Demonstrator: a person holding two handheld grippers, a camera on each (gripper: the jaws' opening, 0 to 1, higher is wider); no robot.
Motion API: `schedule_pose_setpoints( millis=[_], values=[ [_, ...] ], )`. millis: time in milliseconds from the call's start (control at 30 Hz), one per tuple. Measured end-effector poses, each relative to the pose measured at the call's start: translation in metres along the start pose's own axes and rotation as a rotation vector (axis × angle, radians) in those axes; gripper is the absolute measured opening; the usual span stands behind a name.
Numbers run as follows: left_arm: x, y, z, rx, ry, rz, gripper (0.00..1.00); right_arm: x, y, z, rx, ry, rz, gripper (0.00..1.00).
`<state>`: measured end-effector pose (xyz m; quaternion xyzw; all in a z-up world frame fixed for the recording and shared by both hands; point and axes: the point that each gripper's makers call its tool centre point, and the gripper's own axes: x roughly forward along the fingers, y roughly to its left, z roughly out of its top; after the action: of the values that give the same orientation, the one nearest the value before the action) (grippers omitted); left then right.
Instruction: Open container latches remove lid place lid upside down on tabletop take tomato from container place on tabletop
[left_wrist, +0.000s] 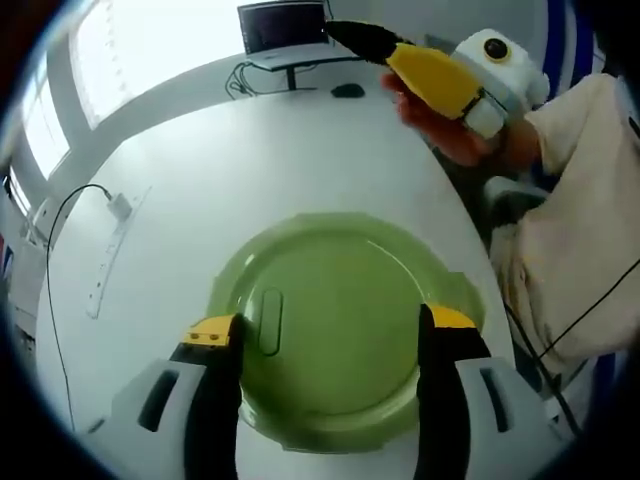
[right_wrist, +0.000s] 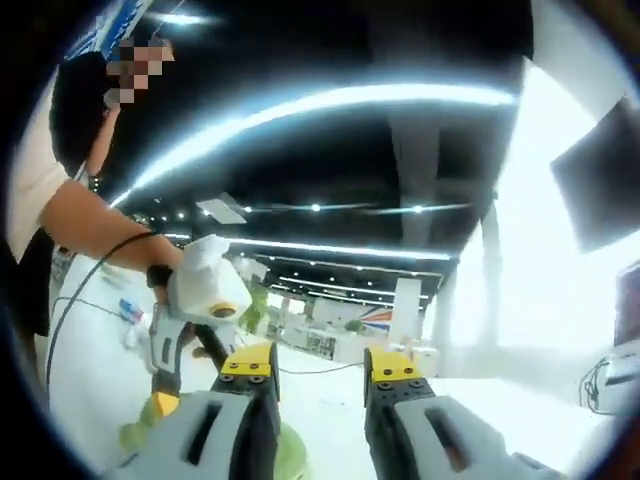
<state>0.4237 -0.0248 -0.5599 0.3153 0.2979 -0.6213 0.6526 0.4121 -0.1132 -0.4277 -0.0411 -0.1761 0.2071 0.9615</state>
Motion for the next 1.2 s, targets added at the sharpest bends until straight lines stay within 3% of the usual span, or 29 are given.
schedule_pose_setpoints(
  millis=[133, 300, 400, 633, 933, 1200],
  values=[
    [0.001, 0.000, 0.000, 0.000, 0.000, 0.000, 0.65, 0.000, -0.004, -0.007, 0.069, 0.019, -0.026, 0.30],
    [0.001, -0.001, -0.001, 0.000, 0.002, 0.001, 0.65, -0.001, -0.019, -0.020, 0.278, 0.042, -0.107, 0.30],
    [0.001, -0.003, 0.000, -0.001, 0.000, 0.002, 0.65, -0.003, -0.018, -0.020, 0.248, 0.037, -0.114, 0.30],
    [0.002, -0.012, 0.000, 0.000, 0.002, 0.002, 0.65, -0.004, -0.020, -0.028, 0.299, 0.048, -0.146, 0.30],
    [0.002, -0.010, 0.001, -0.003, -0.001, 0.002, 0.65, -0.008, -0.030, -0.057, 0.523, 0.088, -0.223, 0.33],
    [0.001, -0.008, 0.001, -0.006, 0.000, 0.005, 0.65, -0.012, -0.023, -0.070, 0.728, 0.112, -0.266, 0.32]
  ],
)
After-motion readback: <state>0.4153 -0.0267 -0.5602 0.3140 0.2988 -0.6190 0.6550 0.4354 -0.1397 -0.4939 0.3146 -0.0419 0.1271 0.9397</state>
